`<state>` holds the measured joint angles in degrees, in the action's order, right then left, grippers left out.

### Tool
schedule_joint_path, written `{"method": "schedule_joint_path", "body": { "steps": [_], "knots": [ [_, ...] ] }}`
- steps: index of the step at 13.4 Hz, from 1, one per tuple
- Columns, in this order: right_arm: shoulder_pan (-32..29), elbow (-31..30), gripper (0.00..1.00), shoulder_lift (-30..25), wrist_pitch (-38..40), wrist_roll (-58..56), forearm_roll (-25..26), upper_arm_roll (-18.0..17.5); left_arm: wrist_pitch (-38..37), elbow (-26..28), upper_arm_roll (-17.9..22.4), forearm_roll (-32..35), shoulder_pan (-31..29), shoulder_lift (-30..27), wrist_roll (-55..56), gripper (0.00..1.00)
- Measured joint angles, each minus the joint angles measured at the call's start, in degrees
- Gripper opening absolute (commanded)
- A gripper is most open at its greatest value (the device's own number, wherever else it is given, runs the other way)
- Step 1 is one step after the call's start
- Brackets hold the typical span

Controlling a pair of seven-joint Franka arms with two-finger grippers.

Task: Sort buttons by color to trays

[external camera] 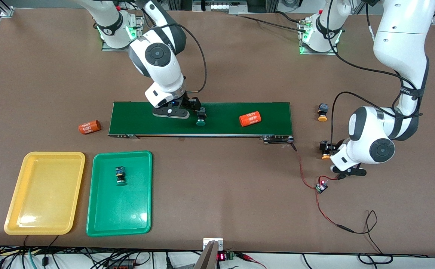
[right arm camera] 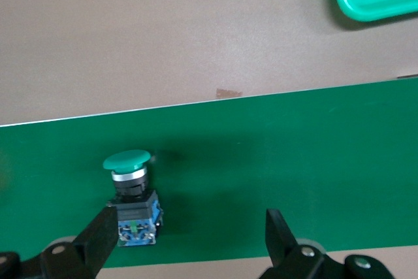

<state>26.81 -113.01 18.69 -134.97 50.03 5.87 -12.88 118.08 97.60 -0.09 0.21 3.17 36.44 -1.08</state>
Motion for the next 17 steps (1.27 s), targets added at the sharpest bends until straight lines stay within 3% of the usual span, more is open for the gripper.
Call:
{"method": "schedule_joint_path", "body": {
  "steps": [3, 4, 5, 6, 8, 12, 15, 16, 17],
  "knots": [
    [0.0, -0.1, 1.00, 1.1, -2.3, 0.1, 0.1, 0.1, 0.7, 1.5, 0.0, -1.5, 0.1, 0.0, 0.0, 1.00],
    [0.2, -0.1, 1.00, 1.8, -3.3, 0.1, 0.4, 0.1, 1.3, 2.5, 0.0, -1.5, 0.0, 0.0, 0.0, 0.96],
    [0.4, -0.1, 1.00, 2.6, -4.0, 0.1, 1.1, 0.1, 1.9, 3.4, 0.0, -1.5, -0.1, 0.1, 0.0, 0.60],
    [0.5, -0.1, 1.00, 3.3, -4.4, 0.1, 1.7, 0.1, 2.5, 4.0, 0.0, -1.5, -0.1, 0.2, 0.1, 0.41],
    [0.5, -0.2, 1.00, 4.6, -4.7, 0.2, 3.1, 0.1, 3.3, 4.5, 0.0, -1.5, -0.1, 0.2, 0.0, 0.29],
    [0.5, -0.2, 1.00, 7.2, -5.6, 0.4, 6.8, 0.2, 3.5, 4.5, -0.1, -1.5, 0.3, 0.2, -0.1, 0.14],
    [0.4, -0.2, 1.00, 7.6, -5.6, 0.4, 7.0, 0.3, 3.1, 4.0, -0.1, -1.5, 0.4, -0.2, -0.1, 0.12],
    [0.3, -0.2, 0.91, 7.6, -5.6, 0.4, 7.0, 0.4, 1.8, 3.3, -0.2, -1.5, 0.4, -0.8, -0.1, 0.12],
    [0.3, -0.2, 0.71, 7.6, -5.6, 0.4, 7.0, 0.4, -0.9, 2.0, -0.4, -1.6, 0.5, -1.6, -0.1, 0.12]
  ]
}}
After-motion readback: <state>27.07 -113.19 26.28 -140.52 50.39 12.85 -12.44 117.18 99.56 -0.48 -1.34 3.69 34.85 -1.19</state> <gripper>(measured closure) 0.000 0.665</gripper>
